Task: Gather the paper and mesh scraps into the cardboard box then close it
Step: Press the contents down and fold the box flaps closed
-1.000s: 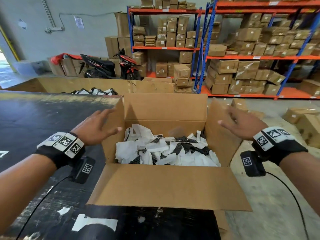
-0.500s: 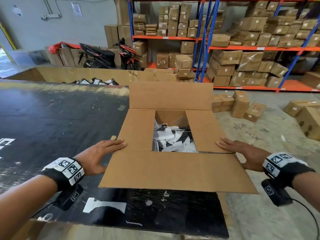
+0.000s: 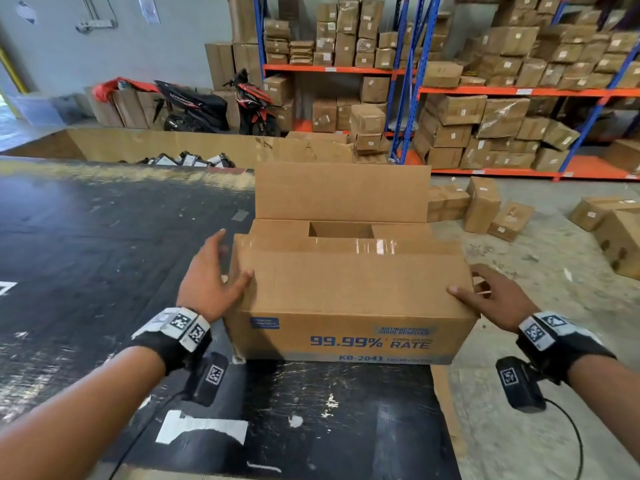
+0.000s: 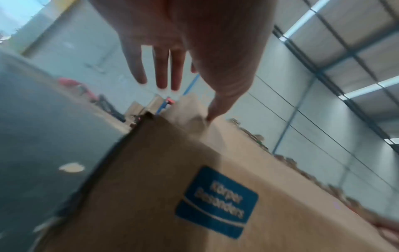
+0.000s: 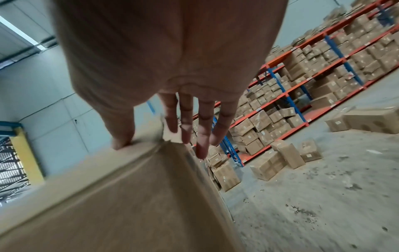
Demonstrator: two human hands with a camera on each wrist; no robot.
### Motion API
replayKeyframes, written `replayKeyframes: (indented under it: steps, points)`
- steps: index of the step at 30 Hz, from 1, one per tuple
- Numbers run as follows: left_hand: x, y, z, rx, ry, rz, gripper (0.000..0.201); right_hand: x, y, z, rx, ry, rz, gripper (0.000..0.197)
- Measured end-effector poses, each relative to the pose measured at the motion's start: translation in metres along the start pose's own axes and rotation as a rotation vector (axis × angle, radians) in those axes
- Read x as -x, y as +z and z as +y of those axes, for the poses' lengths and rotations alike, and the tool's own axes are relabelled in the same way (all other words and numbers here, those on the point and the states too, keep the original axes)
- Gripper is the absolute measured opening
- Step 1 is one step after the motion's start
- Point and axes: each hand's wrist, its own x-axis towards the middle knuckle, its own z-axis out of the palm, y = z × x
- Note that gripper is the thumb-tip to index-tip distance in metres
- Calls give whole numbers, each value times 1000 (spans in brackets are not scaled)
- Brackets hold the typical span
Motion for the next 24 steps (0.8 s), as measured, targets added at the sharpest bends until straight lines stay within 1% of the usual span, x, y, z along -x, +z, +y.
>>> replayKeyframes:
  steps: [1,2,4,5,6,7,9,11,13,15,18,20,22,24]
  points:
    - [-2,6,9,-85,81,14,89,-6,4,1,20,0,12,74]
    - [-3,13,21,-162,168,-29,90,-13,6,2,41,-2,7,81]
    - [-1,32,43,-258,284,-226,82,-28,4,-3,123,-25,-33,91]
    - [1,44,53,-299,304,-334,77,-37,1,-8,173,-47,-63,94]
    - [3,56,58,-350,308,-413,73,-47,-3,-15,231,-71,-95,95]
    - [6,67,59,-411,308,-459,70,-59,-6,-25,300,-97,-113,94]
    - [9,78,56,-490,299,-477,66,-86,-12,-49,433,-173,-80,85]
    - [10,79,53,-502,294,-466,63,-119,-14,-73,495,-265,13,77]
    - [11,77,54,-505,304,-464,61,-158,-13,-96,499,-308,106,74]
    - [11,77,56,-518,310,-467,61,-195,-12,-118,494,-308,164,77]
    - [10,77,58,-522,299,-480,60,-243,-10,-138,563,-246,148,87]
    - [10,76,59,-513,295,-477,61,-263,-8,-140,624,-180,69,91]
    - [10,76,58,-503,297,-464,61,-268,-8,-140,647,-148,-1,88]
    - [9,77,57,-520,300,-466,61,-256,-12,-140,666,-196,42,79]
